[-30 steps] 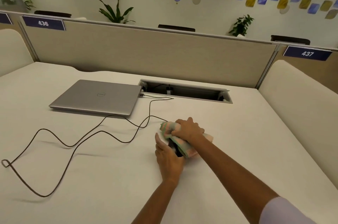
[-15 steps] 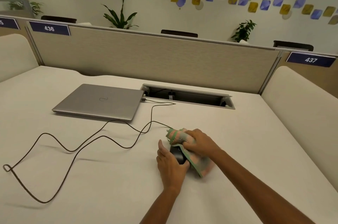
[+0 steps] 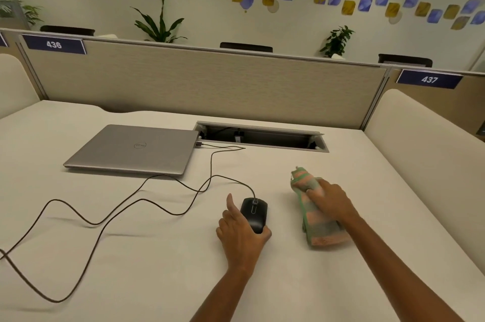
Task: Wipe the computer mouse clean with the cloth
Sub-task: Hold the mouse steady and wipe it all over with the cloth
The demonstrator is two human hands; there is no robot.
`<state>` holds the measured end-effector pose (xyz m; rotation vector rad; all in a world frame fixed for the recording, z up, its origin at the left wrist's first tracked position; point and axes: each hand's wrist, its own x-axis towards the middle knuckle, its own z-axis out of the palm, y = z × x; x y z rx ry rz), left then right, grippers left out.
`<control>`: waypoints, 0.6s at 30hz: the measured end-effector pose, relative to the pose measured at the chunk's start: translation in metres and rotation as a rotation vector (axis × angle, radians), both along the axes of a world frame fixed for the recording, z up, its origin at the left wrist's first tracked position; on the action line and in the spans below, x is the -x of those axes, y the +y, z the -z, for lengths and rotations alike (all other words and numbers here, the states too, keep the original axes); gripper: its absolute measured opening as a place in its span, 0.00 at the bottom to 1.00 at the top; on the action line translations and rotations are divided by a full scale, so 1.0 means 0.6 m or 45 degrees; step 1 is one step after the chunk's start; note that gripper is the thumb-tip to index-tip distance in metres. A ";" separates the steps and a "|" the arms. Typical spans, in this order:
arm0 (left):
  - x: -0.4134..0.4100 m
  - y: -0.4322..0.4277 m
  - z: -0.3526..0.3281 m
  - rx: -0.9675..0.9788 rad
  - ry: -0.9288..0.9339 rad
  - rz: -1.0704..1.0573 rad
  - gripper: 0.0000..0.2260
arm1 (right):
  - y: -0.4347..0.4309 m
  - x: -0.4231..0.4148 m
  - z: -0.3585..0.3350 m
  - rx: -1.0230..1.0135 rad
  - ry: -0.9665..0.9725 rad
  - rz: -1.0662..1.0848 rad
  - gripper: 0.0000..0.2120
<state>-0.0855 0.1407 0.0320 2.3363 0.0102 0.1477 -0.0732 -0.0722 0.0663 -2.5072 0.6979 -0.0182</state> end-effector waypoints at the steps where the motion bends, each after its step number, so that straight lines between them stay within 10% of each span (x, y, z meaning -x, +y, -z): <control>1: -0.003 0.003 -0.002 0.012 -0.008 0.000 0.48 | 0.005 0.000 0.015 0.044 0.070 0.032 0.23; 5: -0.021 0.022 -0.019 0.072 0.002 0.008 0.45 | 0.049 0.010 0.053 0.432 0.192 0.048 0.32; 18: -0.083 0.078 -0.082 0.182 -0.183 0.019 0.44 | 0.105 -0.058 0.054 0.422 0.202 -0.146 0.27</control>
